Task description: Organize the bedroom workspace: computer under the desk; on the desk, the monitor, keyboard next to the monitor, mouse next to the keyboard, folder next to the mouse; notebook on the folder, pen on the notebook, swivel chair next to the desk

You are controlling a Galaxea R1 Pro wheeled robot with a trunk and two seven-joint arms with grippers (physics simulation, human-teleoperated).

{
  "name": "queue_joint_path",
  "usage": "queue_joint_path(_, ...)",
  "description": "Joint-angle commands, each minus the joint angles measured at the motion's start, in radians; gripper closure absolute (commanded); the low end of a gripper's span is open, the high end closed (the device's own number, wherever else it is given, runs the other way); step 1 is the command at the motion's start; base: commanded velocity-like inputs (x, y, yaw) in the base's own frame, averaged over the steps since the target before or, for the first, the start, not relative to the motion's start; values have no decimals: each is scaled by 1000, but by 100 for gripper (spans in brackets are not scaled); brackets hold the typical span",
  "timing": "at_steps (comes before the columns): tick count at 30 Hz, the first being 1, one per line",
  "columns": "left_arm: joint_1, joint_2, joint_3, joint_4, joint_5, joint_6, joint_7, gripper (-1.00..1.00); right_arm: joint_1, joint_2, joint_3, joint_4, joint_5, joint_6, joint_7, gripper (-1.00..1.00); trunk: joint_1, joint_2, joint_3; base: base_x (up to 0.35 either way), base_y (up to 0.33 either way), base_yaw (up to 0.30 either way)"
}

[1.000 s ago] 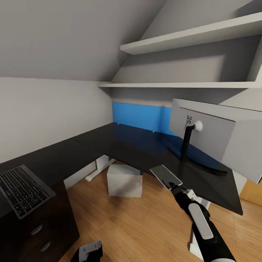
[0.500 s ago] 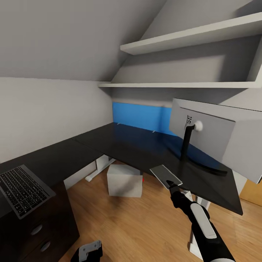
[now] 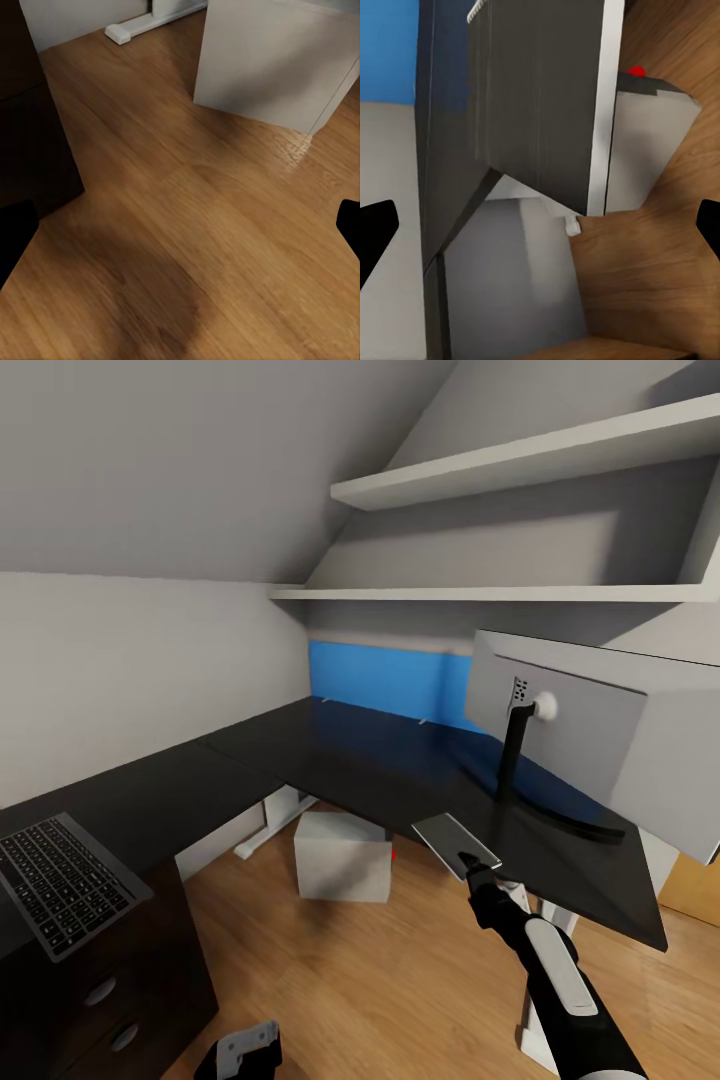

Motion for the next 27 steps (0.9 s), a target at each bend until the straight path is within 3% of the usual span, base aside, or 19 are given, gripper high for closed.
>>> queue_joint_path(1, 0, 1, -3, -1, 10, -6, 4, -100, 0, 1, -4, -2, -8, 4, -4, -100, 0, 0, -1, 28, 0, 0)
queue_joint_path(11, 0, 1, -4, -1, 10, -5, 3, -100, -1, -3, -12, 0, -6, 1, -3, -100, 0, 0, -1, 148, 0, 0)
queue_joint_path(27, 0, 1, -4, -1, 10, -6, 4, -100, 0, -4, -56, 5, -6, 2, -2, -100, 0, 0, -1, 15, 0, 0)
